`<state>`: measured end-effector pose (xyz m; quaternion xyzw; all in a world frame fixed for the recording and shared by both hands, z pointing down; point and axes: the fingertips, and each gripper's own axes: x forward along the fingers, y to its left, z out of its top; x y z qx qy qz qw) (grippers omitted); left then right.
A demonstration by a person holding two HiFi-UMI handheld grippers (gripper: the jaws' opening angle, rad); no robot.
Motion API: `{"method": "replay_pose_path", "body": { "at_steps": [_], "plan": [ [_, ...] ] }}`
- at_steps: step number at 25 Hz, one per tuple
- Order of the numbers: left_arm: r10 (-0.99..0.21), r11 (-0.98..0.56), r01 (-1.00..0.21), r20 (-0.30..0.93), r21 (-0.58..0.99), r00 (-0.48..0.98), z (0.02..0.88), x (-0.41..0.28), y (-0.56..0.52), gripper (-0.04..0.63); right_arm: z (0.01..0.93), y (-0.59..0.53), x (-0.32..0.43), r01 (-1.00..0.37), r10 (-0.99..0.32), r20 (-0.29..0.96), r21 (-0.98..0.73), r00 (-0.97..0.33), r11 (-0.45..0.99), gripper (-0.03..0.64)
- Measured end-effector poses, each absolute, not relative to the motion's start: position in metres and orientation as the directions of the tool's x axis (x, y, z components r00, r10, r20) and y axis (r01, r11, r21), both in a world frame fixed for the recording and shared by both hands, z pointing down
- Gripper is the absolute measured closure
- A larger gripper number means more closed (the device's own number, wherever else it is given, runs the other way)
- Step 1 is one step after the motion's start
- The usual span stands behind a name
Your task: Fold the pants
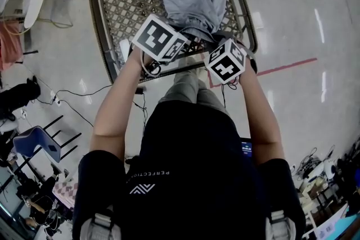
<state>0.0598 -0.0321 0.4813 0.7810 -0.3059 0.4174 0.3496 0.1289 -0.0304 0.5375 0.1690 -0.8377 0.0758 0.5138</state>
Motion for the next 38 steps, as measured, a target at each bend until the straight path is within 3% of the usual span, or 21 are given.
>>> {"method": "replay_pose_path", "body": {
  "at_steps": [10, 16, 29, 38],
  "plan": [
    [-0.149, -0.670, -0.706, 0.890, 0.229, 0.431, 0.487, 0.069, -0.010, 0.537, 0.514, -0.026, 0.155, -0.121, -0.103, 0.937, 0.065, -0.335, 0.990, 0.565],
    [-0.063, -0.701, -0.654, 0.889, 0.284, 0.453, 0.485, 0.082, 0.020, 0.537, 0.504, 0.003, 0.170, 0.015, 0.056, 0.961, -0.054, -0.272, 0.998, 0.565],
    [0.041, -0.710, -0.602, 0.874, 0.366, 0.484, 0.485, 0.104, 0.085, 0.537, 0.492, 0.062, 0.187, 0.123, 0.276, 0.939, -0.255, -0.206, 0.959, 0.565],
    [-0.049, -0.678, -0.644, 0.853, 0.354, 0.520, 0.465, 0.093, 0.074, 0.535, 0.478, 0.051, 0.177, 0.114, 0.232, 0.934, -0.208, -0.271, 0.971, 0.565]
  ]
}}
